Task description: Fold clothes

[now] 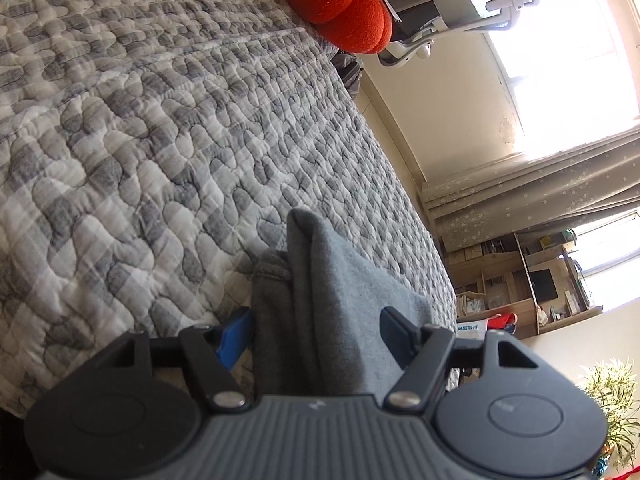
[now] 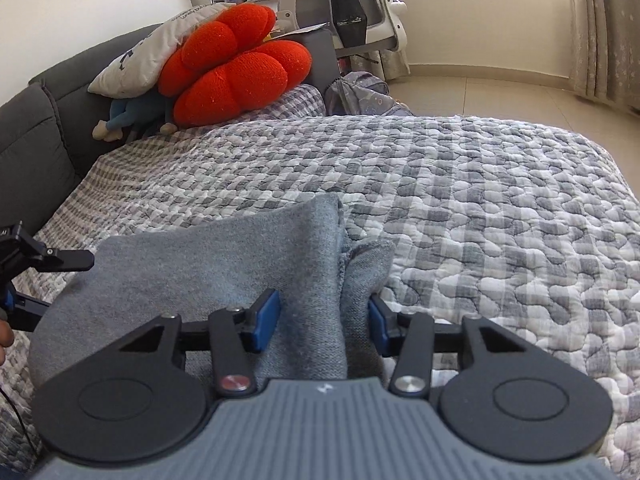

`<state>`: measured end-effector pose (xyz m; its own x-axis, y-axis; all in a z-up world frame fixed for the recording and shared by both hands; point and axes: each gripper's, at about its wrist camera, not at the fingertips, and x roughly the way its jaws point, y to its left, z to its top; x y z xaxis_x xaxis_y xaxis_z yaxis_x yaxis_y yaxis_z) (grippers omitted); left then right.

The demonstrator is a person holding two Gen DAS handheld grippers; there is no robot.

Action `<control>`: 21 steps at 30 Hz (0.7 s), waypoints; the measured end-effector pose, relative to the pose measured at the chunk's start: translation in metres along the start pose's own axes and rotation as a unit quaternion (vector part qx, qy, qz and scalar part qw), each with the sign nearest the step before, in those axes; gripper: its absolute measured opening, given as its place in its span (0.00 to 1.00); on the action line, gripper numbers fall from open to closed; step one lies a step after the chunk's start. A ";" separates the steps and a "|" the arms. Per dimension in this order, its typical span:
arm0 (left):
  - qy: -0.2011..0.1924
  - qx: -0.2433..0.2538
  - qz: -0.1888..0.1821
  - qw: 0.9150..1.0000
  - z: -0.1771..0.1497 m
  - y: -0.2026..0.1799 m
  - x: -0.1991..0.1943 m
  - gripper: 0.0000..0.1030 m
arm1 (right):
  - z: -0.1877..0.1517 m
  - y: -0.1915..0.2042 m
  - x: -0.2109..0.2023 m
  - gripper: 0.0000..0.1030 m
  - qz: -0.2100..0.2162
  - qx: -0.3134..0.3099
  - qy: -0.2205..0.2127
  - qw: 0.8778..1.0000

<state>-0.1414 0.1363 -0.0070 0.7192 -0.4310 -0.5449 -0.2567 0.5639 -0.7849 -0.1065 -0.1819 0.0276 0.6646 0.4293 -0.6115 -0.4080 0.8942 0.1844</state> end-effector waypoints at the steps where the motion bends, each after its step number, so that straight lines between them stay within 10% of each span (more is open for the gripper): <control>1: -0.001 0.000 0.001 1.000 0.000 0.001 -0.001 0.62 | -0.002 0.004 0.000 0.47 -0.012 -0.015 -0.005 1.000; 8: -0.026 -0.030 -0.003 0.999 0.008 0.015 -0.024 0.58 | -0.001 0.047 -0.015 0.68 -0.139 -0.145 -0.069 0.977; 21: -0.075 -0.056 -0.003 0.996 0.027 0.049 -0.077 0.63 | -0.005 0.210 -0.004 0.69 0.013 -0.357 -0.003 0.934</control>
<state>-0.1917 0.2163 0.0046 0.8066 -0.3201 -0.4969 -0.3163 0.4763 -0.8204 -0.1981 0.0030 0.0652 0.6513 0.4522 -0.6094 -0.7359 0.5723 -0.3619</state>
